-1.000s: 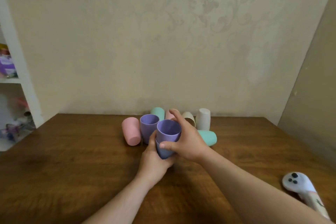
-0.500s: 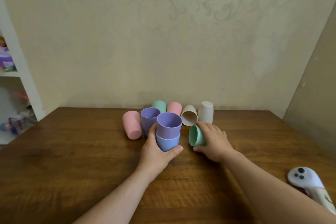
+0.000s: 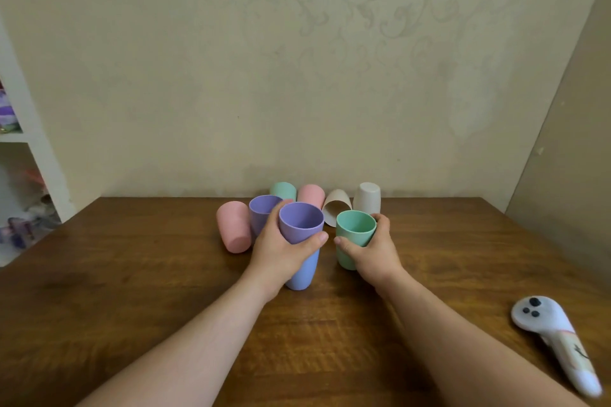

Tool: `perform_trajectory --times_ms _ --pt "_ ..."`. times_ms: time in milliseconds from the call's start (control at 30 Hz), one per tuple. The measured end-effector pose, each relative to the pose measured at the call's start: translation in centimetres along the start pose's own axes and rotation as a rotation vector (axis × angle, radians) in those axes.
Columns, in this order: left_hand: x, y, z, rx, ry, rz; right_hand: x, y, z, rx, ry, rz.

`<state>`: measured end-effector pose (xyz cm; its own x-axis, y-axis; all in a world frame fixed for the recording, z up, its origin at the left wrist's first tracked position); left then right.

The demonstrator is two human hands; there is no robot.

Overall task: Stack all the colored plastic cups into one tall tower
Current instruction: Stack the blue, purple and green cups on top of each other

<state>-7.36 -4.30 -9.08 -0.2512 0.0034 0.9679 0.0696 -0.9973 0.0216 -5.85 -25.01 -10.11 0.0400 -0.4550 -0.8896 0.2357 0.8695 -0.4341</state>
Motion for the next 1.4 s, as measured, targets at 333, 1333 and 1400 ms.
perform_trajectory --times_ms 333,1333,1400 --pt "-0.9 1.8 -0.8 0.143 0.039 0.010 -8.0 -2.2 1.3 0.198 -0.067 0.267" --pt "2.9 -3.4 2.8 -0.203 0.508 1.063 -3.1 4.7 2.4 -0.042 -0.161 0.008" --pt "4.6 -3.4 5.0 -0.142 0.392 1.216 -2.9 4.9 2.4 -0.037 -0.163 0.014"
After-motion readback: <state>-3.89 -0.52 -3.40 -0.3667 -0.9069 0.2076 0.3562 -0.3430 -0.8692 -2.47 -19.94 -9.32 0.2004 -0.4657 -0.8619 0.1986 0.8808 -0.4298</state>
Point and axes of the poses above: each hand's wrist, its own z-axis towards the middle knuckle, its own y-axis out of the palm, x = y × z, the point moved 1 cm from there along z, towards the middle knuckle, and after that the axes turned 9 degrees about -z, right-handed, at the moved point
